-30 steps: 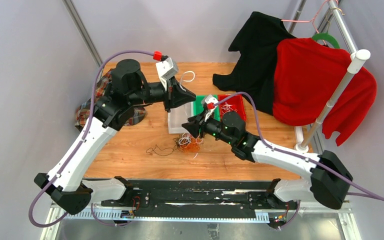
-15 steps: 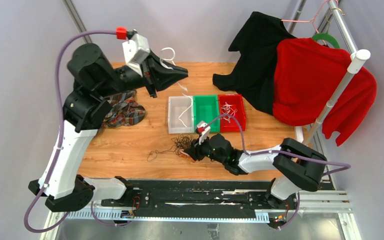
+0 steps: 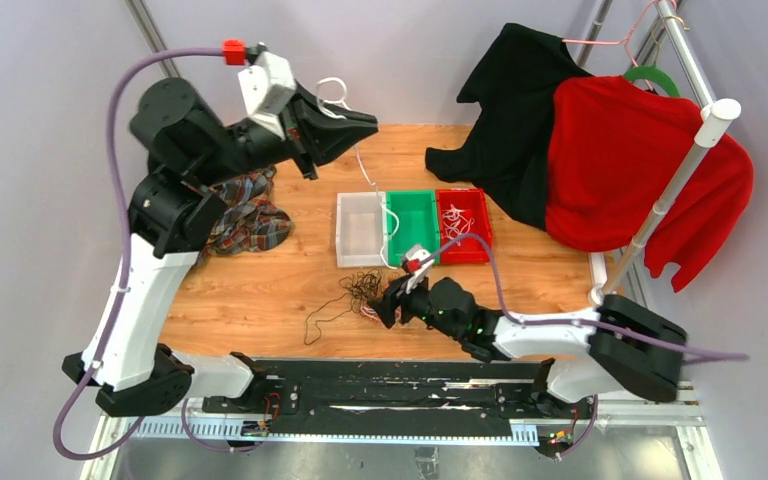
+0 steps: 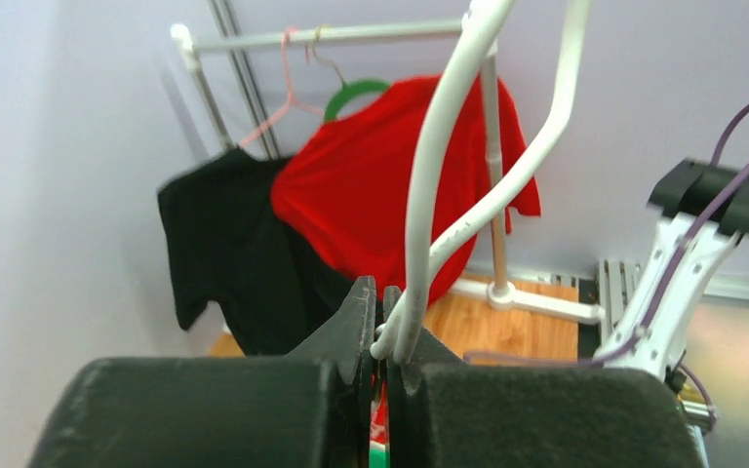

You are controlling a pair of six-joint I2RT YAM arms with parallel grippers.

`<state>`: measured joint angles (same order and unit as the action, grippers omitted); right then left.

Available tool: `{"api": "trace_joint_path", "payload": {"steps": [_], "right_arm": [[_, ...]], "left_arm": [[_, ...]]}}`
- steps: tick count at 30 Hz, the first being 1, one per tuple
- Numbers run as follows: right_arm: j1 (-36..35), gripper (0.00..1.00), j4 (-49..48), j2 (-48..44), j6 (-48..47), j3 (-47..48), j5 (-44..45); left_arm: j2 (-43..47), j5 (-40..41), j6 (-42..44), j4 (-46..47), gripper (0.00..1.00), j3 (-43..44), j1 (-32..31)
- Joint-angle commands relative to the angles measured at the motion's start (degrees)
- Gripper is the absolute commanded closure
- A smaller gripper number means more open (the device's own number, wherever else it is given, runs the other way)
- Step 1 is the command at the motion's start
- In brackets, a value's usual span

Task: Untangle the cables

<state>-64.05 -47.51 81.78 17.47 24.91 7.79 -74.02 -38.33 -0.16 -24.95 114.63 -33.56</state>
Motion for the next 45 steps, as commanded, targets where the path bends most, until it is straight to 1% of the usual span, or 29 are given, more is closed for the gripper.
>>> {"api": "trace_joint_path", "payload": {"steps": [1, 3, 6, 8, 9, 12, 17, 18, 23, 26, 29, 33, 36, 40, 42, 45], "right_arm": [[0.5, 0.31, 10.5, -12.3, -2.6, 3.0, 7.3], [2.4, 0.31, 12.3, -18.2, -1.4, 2.2, 7.4], [4.8, 0.31, 14.6, -23.5, -1.4, 1.0, 7.8], [5.1, 0.3, 17.7, -26.5, -2.0, 0.7, 11.3], [5.3, 0.3, 19.4, -28.1, -1.5, 0.3, 14.9], [6.6, 0.32, 23.0, -33.1, 2.6, -2.0, 30.7], [9.9, 0.39, 34.0, -37.1, 9.1, -1.2, 44.5], [10.5, 0.39, 36.2, -37.7, 10.0, -1.2, 46.2], [13.8, 0.39, 38.3, -40.3, 11.4, -2.1, 47.9], [15.3, 0.39, 39.4, -41.2, 12.4, -2.6, 48.5], [16.3, 0.4, 40.4, -42.3, 14.0, -3.4, 49.5], [17.6, 0.41, 40.2, -43.1, 15.0, -4.6, 48.5], [18.2, 0.42, 39.6, -42.8, 15.4, -5.2, 47.1], [18.5, 0.42, 39.3, -42.5, 15.7, -5.3, 46.9], [18.9, 0.42, 39.3, -42.4, 15.6, -4.9, 47.0], [19.4, 0.43, 40.6, -42.6, 15.4, -3.8, 47.7]], "left_arm": [[-0.7, 1.0, 0.7, 1.5, 1.0, -6.2, -0.2], [-1.7, 1.0, 1.1, 1.5, 1.0, -8.1, -0.3], [-4.1, 0.8, 1.4, 1.1, 1.0, -9.7, -0.8], [-6.4, 1.0, 2.3, 0.0, 0.99, -9.7, -1.9], [-7.7, 1.2, 3.1, -0.5, 1.0, -9.3, -2.6], [-12.5, 1.8, 4.6, -0.7, 1.0, -7.5, -4.5], [-20.8, 3.0, 4.5, 1.4, 1.0, -3.3, -6.3], [-22.6, 3.1, 4.7, 1.1, 1.0, -1.8, -6.7], [-31.6, 3.9, 5.2, 0.0, 1.0, 5.7, -7.9], [-35.3, 4.5, 5.6, 1.0, 1.0, 8.1, -8.1], [-38.6, 5.4, 7.8, 1.3, 1.0, 9.5, -8.2], [-41.1, 7.4, 10.6, 3.5, 1.0, 9.3, -8.2], [-42.7, 8.8, 11.2, 5.8, 1.0, 9.6, -8.3], [-44.4, 9.2, 11.4, 5.3, 1.0, 9.3, -8.9], [-44.8, 9.0, 11.1, 4.1, 1.0, 7.7, -9.4], [-44.6, 9.0, 10.4, 3.2, 1.0, 2.9, -10.6]]}}
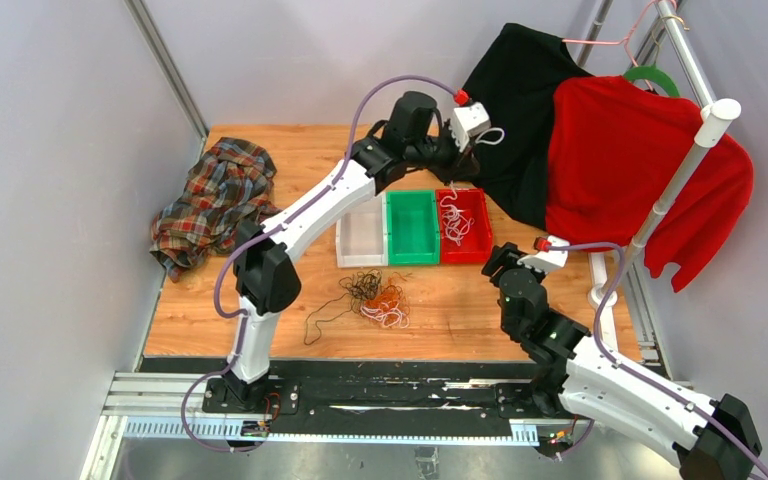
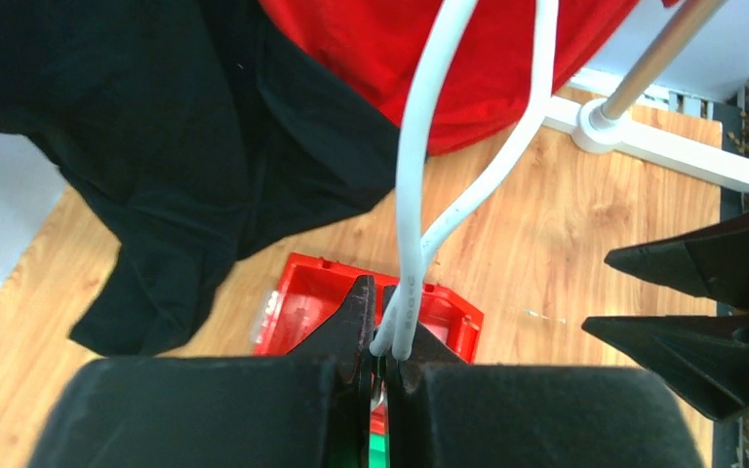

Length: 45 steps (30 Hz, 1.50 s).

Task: Untangle the cables

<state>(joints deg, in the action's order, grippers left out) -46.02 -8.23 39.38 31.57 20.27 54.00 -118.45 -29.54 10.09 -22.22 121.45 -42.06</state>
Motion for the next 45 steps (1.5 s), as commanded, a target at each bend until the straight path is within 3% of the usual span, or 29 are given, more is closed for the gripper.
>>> {"api": "trace_joint_path", "payload": {"steps": [1, 5, 10, 12, 18, 24, 28, 32, 36, 45], "right_arm": [[1.7, 0.43, 2.0, -0.4, 1.3, 1.5, 1.8], [3.0, 0.44, 6.1, -1.6, 0.7, 4.1, 3.1], [4.8, 0.44, 7.4, -5.4, -0.6, 4.4, 4.2], [5.9, 0.44, 8.2, -6.7, -0.2, 4.3, 3.6], [8.7, 0.44, 10.3, -7.1, 0.5, 5.1, 1.4], [11.8, 0.44, 10.9, -5.2, 0.3, 7.1, -2.0], [14.4, 0.42, 11.0, -1.7, 0.2, 8.5, -6.4], [17.7, 0.4, 10.4, 3.8, 1.0, 9.5, -13.3], [20.3, 0.4, 5.0, 11.5, 0.7, 10.1, -20.3], [21.3, 0.44, -4.6, 29.2, -7.5, 16.5, -23.5]], "left_arm": [[-0.1, 0.3, 0.2, 0.5, 1.0, -5.5, -2.5], [-0.3, 0.0, 0.1, 2.4, 0.99, -10.7, -4.2], [-4.3, 0.1, -2.7, 0.3, 0.97, -9.0, -5.0], [-5.4, 1.4, -2.7, -0.9, 0.82, -8.4, -5.0], [-4.9, 6.2, -1.9, -2.5, 0.59, -9.2, -5.0], [-1.0, 9.9, -1.4, -0.6, 0.63, -14.3, -4.9], [-0.6, 10.6, -1.3, -2.6, 0.64, -13.0, -4.2], [1.9, 10.4, -3.8, -4.2, 0.51, -14.1, -1.1], [6.5, 10.2, -5.4, -4.0, 0.47, -20.2, 2.8], [8.9, 5.9, -10.4, -1.8, 0.41, -28.7, 4.3]]}}
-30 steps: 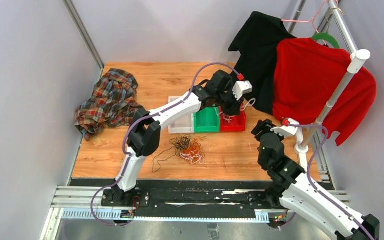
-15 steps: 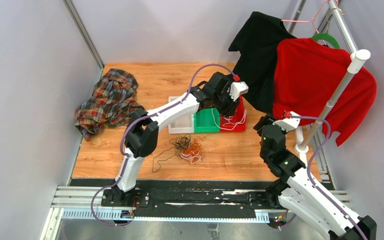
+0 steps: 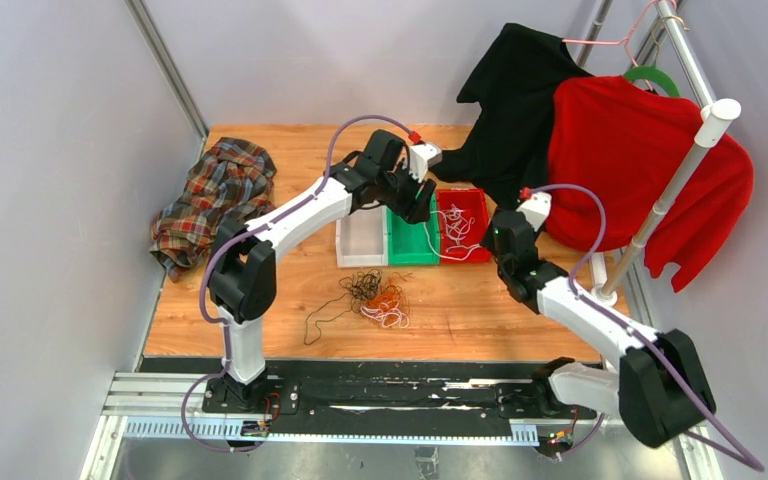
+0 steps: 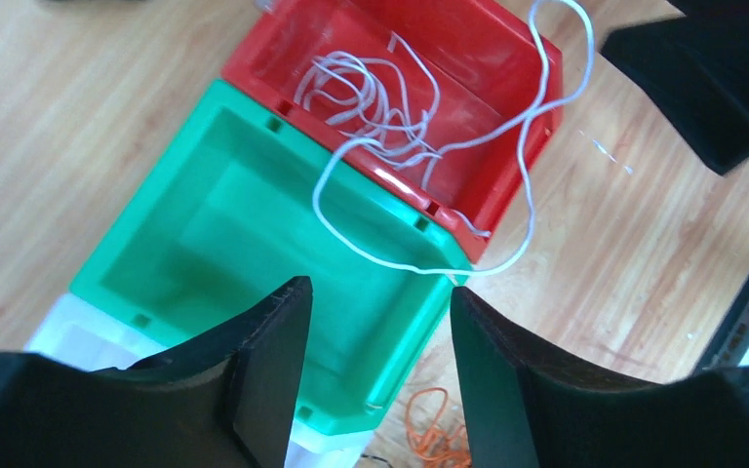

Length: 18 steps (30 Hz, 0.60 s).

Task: Untangle the cables

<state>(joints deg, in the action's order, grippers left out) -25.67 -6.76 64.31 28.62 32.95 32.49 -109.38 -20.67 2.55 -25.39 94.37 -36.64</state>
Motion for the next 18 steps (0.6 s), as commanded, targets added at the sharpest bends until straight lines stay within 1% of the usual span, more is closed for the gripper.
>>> {"api": "trace_joint_path", "payload": {"steps": [1, 6, 10, 14, 16, 18], "right_arm": [[1.0, 0.45, -6.6, 5.8, -5.3, 4.4, -1.7], [1.1, 0.52, -7.8, 10.9, -8.1, 6.7, -0.7], [1.1, 0.61, -8.4, 12.2, -9.6, 7.6, -0.3], [1.1, 0.66, -9.3, 12.3, -10.6, 7.2, -0.6], [1.1, 0.7, -9.5, 12.4, -10.8, 7.1, -1.1], [1.1, 0.77, -9.9, 12.8, -11.0, 7.0, -1.6]], "left_arm": [[-0.4, -3.2, -3.0, 1.6, 0.41, -2.0, -1.1], [-1.6, -5.5, -7.5, 5.9, 0.41, -4.2, -0.3], [-3.1, -6.1, -9.5, 7.4, 0.41, -4.5, -0.3], [-4.8, -6.7, -10.1, 8.7, 0.41, -4.8, -0.3], [-5.5, -7.0, -10.2, 9.7, 0.41, -5.4, -0.3], [-6.1, -7.6, -10.6, 10.8, 0.41, -5.5, -0.3]]}}
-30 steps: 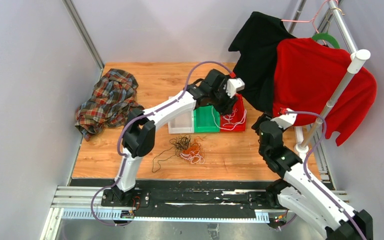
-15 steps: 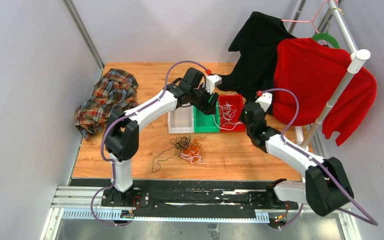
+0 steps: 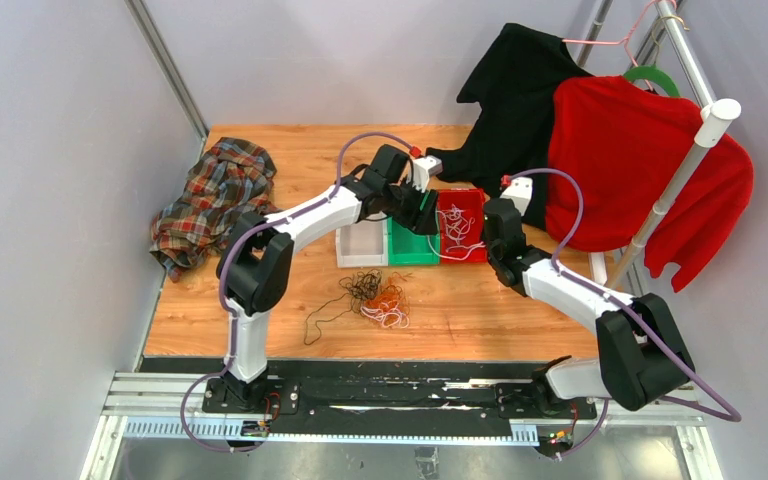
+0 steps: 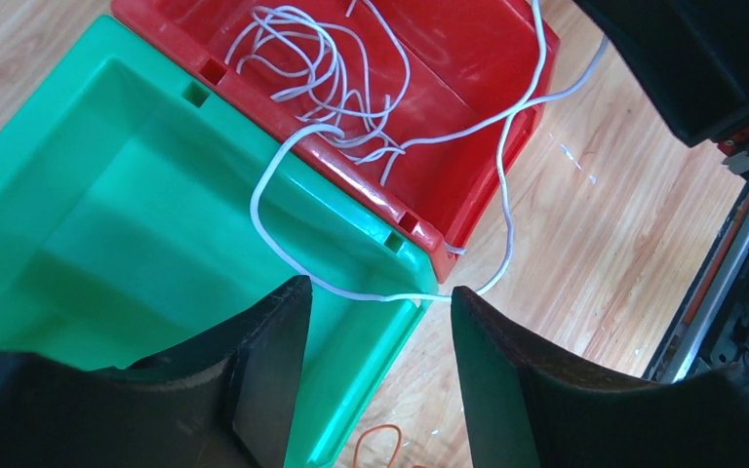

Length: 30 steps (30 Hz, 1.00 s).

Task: Untangle the cables

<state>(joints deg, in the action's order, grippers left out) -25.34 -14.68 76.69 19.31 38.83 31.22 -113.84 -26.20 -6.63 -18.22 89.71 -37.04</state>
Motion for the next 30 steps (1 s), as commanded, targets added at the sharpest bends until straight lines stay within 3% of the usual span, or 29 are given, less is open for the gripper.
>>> {"api": "trace_joint_path", "payload": {"steps": [1, 6, 12, 16, 26, 28, 30], "right_arm": [[0.8, 0.81, -2.1, 0.7, -1.9, 1.2, -0.6], [0.8, 0.95, -2.1, 1.2, -2.3, 1.6, -2.0], [0.8, 0.99, -3.7, 2.5, -3.9, 3.1, -4.7], [0.8, 0.99, -5.5, 3.7, -4.3, 4.2, -9.0], [0.8, 0.99, -9.1, 13.0, -3.1, 9.1, -17.2], [0.8, 0.99, -9.3, 15.2, -3.2, 9.3, -17.1], [0.9, 0.99, -9.6, 16.7, -3.3, 9.2, -16.7]], "left_arm": [[-1.9, -2.4, -1.5, 4.1, 0.41, -0.9, 0.2], [-2.8, -2.7, -1.6, 5.3, 0.49, -0.9, 0.5], [-1.9, -5.2, -5.6, 10.2, 0.89, -1.3, 1.1], [-0.5, -7.1, -8.4, 12.5, 0.99, -1.1, 1.1], [2.5, -7.4, -9.5, 11.0, 0.99, -1.7, 1.2], [3.7, -5.3, -8.7, 8.6, 0.9, -2.9, 1.3], [5.0, -3.1, -8.6, 6.7, 0.7, -4.6, 1.5]]}}
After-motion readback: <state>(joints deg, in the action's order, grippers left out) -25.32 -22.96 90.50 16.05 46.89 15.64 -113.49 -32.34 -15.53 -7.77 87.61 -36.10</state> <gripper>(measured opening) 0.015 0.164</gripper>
